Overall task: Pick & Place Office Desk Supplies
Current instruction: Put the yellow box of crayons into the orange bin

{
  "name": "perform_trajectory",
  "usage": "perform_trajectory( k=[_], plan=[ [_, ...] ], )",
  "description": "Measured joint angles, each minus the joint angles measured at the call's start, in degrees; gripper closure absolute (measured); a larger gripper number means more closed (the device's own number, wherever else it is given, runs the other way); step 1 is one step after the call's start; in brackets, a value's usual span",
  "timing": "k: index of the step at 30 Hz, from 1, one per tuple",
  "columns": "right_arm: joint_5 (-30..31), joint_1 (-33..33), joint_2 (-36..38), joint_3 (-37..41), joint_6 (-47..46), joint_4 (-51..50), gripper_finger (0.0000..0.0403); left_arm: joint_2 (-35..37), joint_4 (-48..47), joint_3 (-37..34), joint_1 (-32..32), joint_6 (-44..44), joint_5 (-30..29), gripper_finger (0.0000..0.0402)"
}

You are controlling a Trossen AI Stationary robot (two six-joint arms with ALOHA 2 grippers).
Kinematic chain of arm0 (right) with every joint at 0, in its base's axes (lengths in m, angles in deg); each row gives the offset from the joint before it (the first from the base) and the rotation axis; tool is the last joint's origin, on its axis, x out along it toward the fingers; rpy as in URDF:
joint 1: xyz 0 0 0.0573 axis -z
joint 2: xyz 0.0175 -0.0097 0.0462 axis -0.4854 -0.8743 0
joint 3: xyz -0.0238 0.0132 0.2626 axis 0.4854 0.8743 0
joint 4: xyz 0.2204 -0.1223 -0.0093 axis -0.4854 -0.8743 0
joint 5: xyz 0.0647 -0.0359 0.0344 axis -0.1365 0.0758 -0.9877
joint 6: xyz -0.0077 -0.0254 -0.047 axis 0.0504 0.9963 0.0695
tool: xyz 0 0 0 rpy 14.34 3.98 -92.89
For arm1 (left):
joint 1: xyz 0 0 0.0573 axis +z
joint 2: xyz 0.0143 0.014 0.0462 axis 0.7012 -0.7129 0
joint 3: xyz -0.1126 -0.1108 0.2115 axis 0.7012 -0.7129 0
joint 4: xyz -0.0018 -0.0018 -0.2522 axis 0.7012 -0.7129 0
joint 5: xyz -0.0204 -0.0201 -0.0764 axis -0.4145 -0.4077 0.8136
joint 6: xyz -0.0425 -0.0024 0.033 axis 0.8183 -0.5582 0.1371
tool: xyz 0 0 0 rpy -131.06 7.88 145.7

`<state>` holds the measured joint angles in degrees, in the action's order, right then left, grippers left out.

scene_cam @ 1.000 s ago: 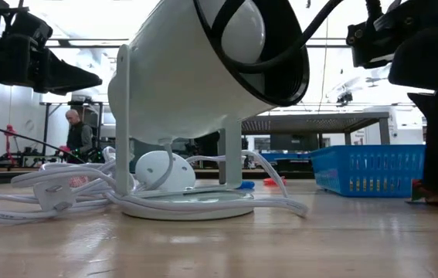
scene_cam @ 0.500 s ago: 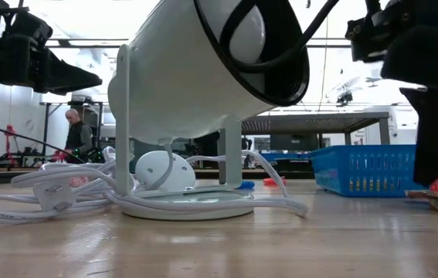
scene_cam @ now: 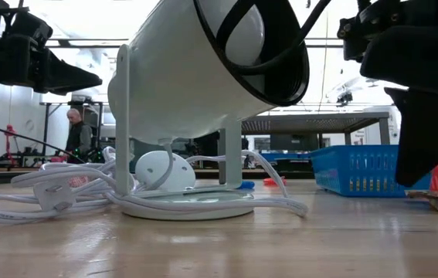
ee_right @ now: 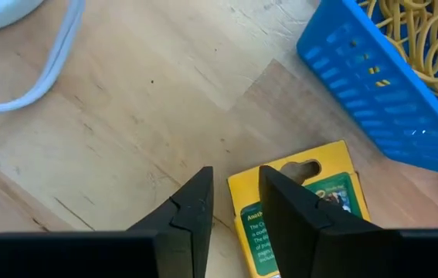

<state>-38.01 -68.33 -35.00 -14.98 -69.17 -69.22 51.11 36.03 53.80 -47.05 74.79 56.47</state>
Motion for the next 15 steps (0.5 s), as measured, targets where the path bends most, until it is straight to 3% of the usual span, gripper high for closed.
perform_trajectory(
  k=[15],
  plan=[
    [-0.2,-0.1,0.0,4.2,2.7,3.8,0.0295,0.0,0.0,0.0,0.0,0.0,0.0,0.0243]
  ],
)
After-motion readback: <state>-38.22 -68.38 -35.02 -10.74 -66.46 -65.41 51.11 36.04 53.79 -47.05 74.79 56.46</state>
